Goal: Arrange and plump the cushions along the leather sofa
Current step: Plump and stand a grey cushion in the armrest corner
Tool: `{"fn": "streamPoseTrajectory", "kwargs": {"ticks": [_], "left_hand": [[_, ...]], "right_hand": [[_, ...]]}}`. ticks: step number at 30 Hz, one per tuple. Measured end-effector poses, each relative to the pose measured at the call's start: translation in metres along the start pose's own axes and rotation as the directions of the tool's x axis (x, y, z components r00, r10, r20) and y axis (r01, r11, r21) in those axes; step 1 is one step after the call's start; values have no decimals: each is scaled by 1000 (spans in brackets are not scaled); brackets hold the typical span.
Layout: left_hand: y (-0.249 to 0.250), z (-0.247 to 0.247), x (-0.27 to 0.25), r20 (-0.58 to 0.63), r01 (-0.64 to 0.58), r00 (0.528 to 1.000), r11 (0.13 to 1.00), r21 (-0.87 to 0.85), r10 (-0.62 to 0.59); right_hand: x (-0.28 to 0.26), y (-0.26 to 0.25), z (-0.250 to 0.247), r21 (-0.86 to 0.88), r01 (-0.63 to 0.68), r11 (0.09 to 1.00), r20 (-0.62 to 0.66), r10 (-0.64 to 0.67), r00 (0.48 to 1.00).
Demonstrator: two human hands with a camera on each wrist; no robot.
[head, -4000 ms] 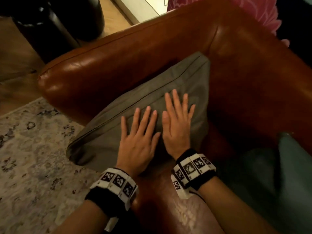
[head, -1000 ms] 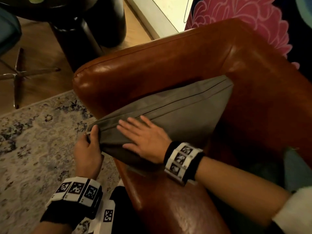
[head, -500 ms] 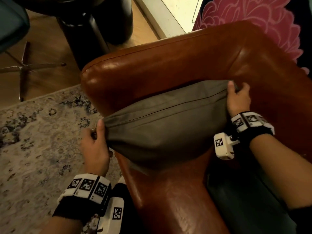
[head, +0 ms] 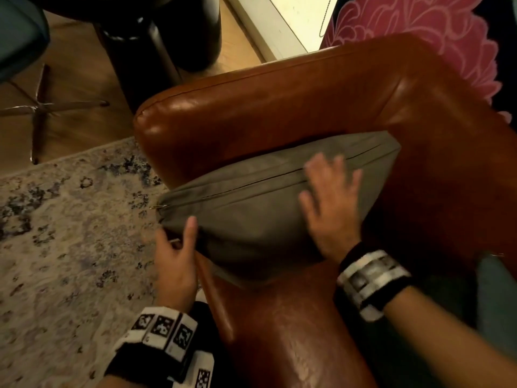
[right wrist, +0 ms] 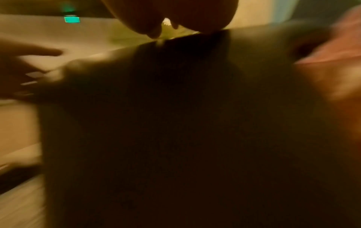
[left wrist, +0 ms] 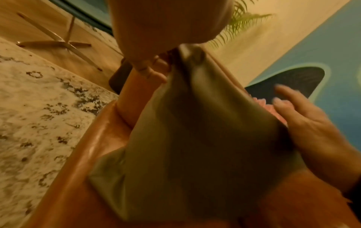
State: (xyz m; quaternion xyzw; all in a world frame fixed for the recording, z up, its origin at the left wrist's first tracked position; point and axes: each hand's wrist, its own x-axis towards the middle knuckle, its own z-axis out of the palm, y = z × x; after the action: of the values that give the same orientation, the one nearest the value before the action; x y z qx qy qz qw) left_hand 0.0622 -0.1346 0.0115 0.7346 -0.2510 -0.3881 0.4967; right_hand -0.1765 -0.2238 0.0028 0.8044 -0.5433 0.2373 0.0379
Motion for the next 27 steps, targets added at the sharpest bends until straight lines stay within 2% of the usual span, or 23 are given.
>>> {"fn": "streamPoseTrajectory", "kwargs": {"ticks": [1,2,3,4,5,7,8,9,10,11,12,14,15,16,18,19,20,22,24,25,26,27], "left_hand": [[-4,1,-4,12,2,1000,1000,5,-2],[-9,2,-4,-5,3,1000,1000,8,-3],[-14,2,-1,-35,11,999,1000,14,-11],[-18,0,4,-59,21,998,1000,20,-19],[-21,-2,10,-65,25,998,999,28,-23],[-25,-6,21,-44,3,999,999,53,0],[-25,-7,25,-33,-21,999,997,70,23],[-24,-6,28,-31,-43,999,995,85,45],[-21,-3,28,-31,-59,998,994,94,62],[-19,1,28,-34,-68,997,994,89,71],[-18,5,26,-42,-57,997,996,70,60],[-15,10,17,-54,33,998,998,-61,-37],[-16,12,11,-58,96,993,987,-132,-104],[-18,12,6,-63,141,986,975,-171,-154],[-18,10,-2,-58,147,986,979,-142,-156],[-20,8,-4,-56,125,990,987,-105,-132],[-19,6,-3,-64,100,992,993,-69,-105],[-18,0,5,-79,54,995,998,-41,-57],[-16,-3,18,-97,42,994,999,-35,-45],[-17,-3,23,-97,40,994,999,-12,-41],[-17,-1,24,-75,51,996,999,2,-51],[-17,2,24,-48,70,996,998,-7,-70]], "right_hand": [[-18,-22,11,-39,204,978,60,-201,978],[-33,-41,22,-49,361,931,110,-354,929],[-43,-52,30,-38,464,885,146,-454,879],[-45,-54,35,-31,513,858,166,-501,849],[-40,-46,36,-46,515,856,190,-498,846],[-20,-10,31,-107,405,908,240,-371,897],[-9,16,27,-147,299,943,241,-259,935],[-1,41,23,-173,155,973,247,-109,963],[5,65,17,-168,-26,986,254,68,965],[8,83,11,-134,-206,969,257,235,937],[9,94,6,-63,-344,937,250,348,904],[9,99,0,203,-502,841,191,469,862],[7,97,-1,339,-547,765,137,535,834],[5,97,0,447,-606,658,92,640,763],[7,95,-3,598,-710,373,102,842,529],[11,97,-5,629,-713,309,123,867,484],[15,101,-8,627,-703,335,113,854,508],[23,109,-19,585,-651,483,60,775,629],[27,114,-28,576,-598,557,30,717,697],[26,116,-28,558,-595,578,43,696,717],[23,118,-23,518,-630,578,85,698,711],[20,117,-18,475,-687,550,146,720,678]]}}
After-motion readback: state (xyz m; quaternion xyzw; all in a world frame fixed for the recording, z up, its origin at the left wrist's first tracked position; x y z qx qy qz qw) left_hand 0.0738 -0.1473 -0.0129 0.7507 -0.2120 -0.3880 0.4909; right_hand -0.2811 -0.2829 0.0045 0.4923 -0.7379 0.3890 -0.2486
